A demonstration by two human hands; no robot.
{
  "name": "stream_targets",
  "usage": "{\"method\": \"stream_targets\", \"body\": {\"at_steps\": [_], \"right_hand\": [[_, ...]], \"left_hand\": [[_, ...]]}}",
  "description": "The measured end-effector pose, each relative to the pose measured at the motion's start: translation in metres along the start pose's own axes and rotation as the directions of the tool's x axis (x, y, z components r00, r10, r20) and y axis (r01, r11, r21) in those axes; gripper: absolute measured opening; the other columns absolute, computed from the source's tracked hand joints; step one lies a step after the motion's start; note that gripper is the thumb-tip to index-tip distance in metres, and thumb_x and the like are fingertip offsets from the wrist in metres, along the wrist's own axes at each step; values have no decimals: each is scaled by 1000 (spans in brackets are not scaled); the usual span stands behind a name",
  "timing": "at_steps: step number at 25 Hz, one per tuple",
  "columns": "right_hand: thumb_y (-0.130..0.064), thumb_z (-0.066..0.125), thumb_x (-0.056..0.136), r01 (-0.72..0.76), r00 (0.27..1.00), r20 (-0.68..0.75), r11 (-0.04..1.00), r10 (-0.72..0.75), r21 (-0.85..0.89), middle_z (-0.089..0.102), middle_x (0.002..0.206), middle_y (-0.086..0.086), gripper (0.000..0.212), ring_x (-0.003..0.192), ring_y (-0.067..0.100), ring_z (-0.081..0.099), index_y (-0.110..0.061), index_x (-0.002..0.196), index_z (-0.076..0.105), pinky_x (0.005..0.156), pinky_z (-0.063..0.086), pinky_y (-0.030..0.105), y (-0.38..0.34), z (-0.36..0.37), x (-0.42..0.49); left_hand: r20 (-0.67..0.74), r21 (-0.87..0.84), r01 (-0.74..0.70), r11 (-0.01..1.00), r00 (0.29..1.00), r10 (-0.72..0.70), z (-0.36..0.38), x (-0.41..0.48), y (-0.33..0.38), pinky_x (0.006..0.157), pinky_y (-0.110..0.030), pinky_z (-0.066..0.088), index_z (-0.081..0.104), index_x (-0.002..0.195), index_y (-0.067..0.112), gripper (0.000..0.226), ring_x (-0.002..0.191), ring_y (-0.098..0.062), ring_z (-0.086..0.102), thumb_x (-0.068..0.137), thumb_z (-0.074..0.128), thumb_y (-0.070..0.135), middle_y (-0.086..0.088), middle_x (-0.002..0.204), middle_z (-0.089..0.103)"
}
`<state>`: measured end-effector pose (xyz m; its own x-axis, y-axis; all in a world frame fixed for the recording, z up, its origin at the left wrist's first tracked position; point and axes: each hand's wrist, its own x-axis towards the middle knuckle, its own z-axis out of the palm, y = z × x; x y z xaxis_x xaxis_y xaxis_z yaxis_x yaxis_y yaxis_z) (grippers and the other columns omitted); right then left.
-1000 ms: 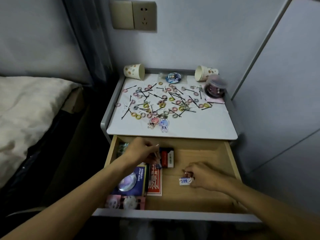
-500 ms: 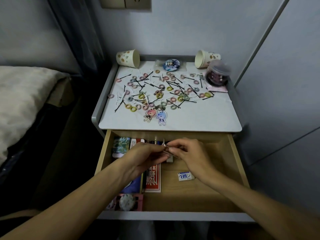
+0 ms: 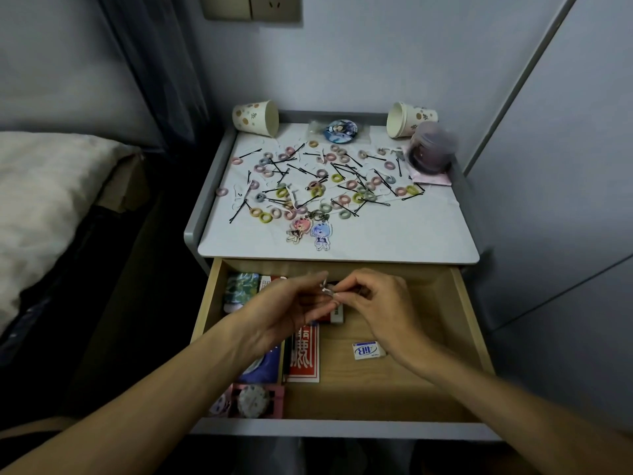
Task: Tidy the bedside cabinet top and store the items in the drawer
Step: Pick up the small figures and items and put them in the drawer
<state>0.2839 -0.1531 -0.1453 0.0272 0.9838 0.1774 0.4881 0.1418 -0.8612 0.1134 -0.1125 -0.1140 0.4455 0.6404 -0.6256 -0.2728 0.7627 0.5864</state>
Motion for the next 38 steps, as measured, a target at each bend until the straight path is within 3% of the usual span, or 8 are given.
{"method": "stream_targets", "body": {"at_steps": [4,6,8,10,17,23,33,38], "right_hand": [[-18,76,82,-47,999,22,999,47,-3,69,81,-12,9,78,3,65,-26,81,73,69,52,18,-4,2,1],[-25,67,90,-235,970,83,966,227,103,71,83,-8,7,81,5,67,-21,89,72,72,53,19,-5,0,1],[-23,60,95,-456,885,251,839,392,296,72,81,0,18,76,12,68,-10,97,71,68,55,21,-7,-3,0],[-16,62,94,-537,839,336,757,429,373,71,77,5,15,70,14,66,-4,98,71,65,54,22,-8,-7,0],[-11,68,88,-441,887,263,863,379,245,71,77,6,8,57,1,56,-6,91,74,53,44,14,-12,-8,1],[-12,69,87,-443,880,300,866,369,232,73,76,3,10,60,3,59,-6,93,75,56,46,16,-11,-9,1],[-11,70,87,-471,842,376,868,387,160,70,69,4,5,57,10,62,-9,84,73,55,51,22,-13,0,-5],[-15,68,89,-369,873,358,928,330,44,69,71,1,7,57,9,61,-15,83,71,54,49,20,-17,7,-9]], "left_hand": [[-44,82,-52,995,997,55,-4,1,-1,74,-27,58,58,110,-20,23,84,-27,68,92,54,-7,-30,103,65],[-77,150,-108,983,990,120,-6,1,1,74,-26,59,62,107,-19,21,83,-26,68,92,54,-6,-31,104,65],[-102,239,-166,957,976,194,-7,1,2,69,-24,61,67,96,-14,14,79,-25,68,91,57,-5,-28,96,66],[-101,328,-201,923,964,246,-8,0,0,69,-24,61,68,93,-12,12,79,-27,69,90,59,-5,-30,93,67],[-22,632,-254,732,939,344,-13,-4,4,58,-22,58,72,82,-3,9,64,-23,71,86,67,3,-19,74,73],[-23,624,-232,746,949,314,-18,-4,8,51,-21,56,73,81,-2,9,55,-19,68,82,70,7,-18,69,72],[-15,764,-228,603,929,370,-19,-9,12,57,-26,59,73,81,-5,9,56,-21,69,84,72,4,-15,66,72],[-5,762,-205,614,947,322,-25,-11,15,57,-23,55,71,86,-7,11,59,-21,70,84,71,3,-18,71,73]]}}
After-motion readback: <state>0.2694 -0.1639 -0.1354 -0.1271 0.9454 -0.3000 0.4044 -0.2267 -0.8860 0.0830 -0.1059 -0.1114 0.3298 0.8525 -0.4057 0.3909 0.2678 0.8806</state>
